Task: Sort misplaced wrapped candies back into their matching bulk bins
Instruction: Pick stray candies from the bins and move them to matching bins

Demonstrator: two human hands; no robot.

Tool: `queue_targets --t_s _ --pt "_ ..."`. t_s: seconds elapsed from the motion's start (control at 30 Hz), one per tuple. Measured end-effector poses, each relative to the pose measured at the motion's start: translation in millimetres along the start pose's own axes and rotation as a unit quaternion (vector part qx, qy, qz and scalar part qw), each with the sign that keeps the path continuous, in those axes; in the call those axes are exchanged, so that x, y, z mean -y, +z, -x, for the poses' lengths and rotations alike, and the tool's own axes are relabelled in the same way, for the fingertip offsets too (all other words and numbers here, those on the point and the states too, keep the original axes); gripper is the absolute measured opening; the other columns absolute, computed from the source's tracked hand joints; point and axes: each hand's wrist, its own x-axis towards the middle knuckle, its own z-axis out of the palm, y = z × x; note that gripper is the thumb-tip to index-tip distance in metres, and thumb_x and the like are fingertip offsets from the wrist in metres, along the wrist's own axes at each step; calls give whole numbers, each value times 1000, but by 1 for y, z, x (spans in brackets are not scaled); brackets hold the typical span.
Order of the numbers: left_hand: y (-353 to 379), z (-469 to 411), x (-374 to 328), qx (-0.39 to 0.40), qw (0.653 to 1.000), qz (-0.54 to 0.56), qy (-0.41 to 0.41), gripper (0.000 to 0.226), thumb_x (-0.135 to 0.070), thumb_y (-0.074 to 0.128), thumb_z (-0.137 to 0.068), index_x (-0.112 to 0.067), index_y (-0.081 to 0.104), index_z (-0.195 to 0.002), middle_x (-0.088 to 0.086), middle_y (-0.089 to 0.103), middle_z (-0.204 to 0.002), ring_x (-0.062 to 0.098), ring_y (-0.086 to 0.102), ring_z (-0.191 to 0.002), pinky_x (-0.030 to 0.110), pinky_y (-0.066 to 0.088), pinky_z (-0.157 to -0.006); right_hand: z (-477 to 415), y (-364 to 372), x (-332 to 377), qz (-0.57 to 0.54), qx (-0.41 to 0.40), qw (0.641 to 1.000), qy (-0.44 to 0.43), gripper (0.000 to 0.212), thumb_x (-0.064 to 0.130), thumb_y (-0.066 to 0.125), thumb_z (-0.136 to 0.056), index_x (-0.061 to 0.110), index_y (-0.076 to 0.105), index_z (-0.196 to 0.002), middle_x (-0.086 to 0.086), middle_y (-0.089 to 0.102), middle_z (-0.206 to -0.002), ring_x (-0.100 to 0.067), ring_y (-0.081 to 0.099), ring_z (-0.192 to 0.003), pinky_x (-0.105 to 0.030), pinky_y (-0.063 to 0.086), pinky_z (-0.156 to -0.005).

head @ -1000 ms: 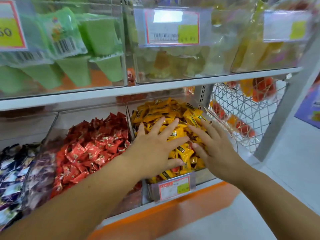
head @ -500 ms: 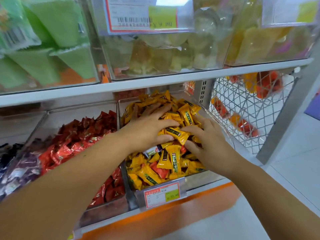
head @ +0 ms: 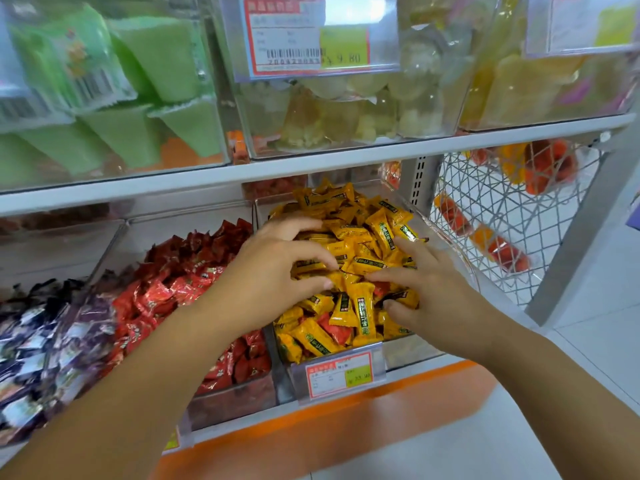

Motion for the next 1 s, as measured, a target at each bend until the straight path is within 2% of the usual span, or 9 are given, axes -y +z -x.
queue_targets --t_s 0.17,0.37,0.5,0.57,0.63,0.7,0.8,0.9,1.0 --pt "5 30 5 -11 1000 15 -16 15 -43 68 -83 -48 69 -97 -26 33 -145 0 13 -141 38 14 -117 -6 5 0 38 -16 999 25 36 38 65 -87 46 60 -122 4 20 -157 -20 12 -142 -44 23 -114" --pt "13 43 0 3 1000 7 -4 23 -56 60 -82 -48 67 -103 -26 22 -152 -5 -4 -143 38 5 -119 -7 2 -1 -1 -77 997 25 13 32 67 -86 38 74 -96 2 42 -145 -24 34 -135 -48 35 -106" --pt "14 45 -6 18 999 -25 22 38 -70 53 -78 -46 66 -104 -25 15 -155 -6 -12 -142 40 0 -120 -2 -4 4 -29 -153 988 18 12 29 68 -85 28 74 -94 6 58 -118 -18 49 -117 -28 36 -92" --pt "9 46 -2 -17 1000 -11 24 36 -71 52 -80 -46 67 -100 -23 23 -153 -4 -3 -144 42 8 -120 0 -7 13 -47 -201 979 3 14 28 67 -84 25 74 -96 8 61 -98 -14 53 -102 -24 36 -84" --pt "-1 50 6 -70 998 1 4 30 -66 53 -83 -44 67 -97 -23 34 -148 -2 10 -143 35 13 -117 1 -6 27 -83 -223 971 -20 12 27 67 -84 28 72 -95 12 62 -84 -6 55 -85 -20 42 -75" --pt "-13 57 14 -104 994 2 -35 20 -54 55 -85 -43 68 -96 -25 41 -141 -1 22 -139 28 16 -112 -2 0 40 -135 -211 968 -36 13 25 67 -84 36 67 -92 18 61 -80 -1 55 -80 -11 41 -69" --pt "-29 73 26 -120 990 -15 -75 11 -40 61 -86 -44 67 -94 -26 47 -134 -1 33 -132 26 23 -109 -14 13 59 -165 -185 967 -49 11 30 65 -86 37 66 -94 21 59 -81 3 53 -82 -7 39 -69" --pt "-42 89 38 -134 986 -25 -95 11 -37 62 -86 -43 68 -93 -25 53 -129 -1 41 -126 16 22 -104 -30 26 85 -171 -229 955 -80 12 31 62 -91 32 69 -101 18 61 -86 -2 52 -85 -18 42 -78" --pt "-54 99 46 -162 981 -38 -95 9 -38 62 -88 -45 68 -90 -25 57 -120 0 49 -117 22 31 -102 -45 36 120 -152 -226 953 -129 23 34 57 -92 27 68 -112 13 63 -98 -6 47 -93 -13 35 -83"
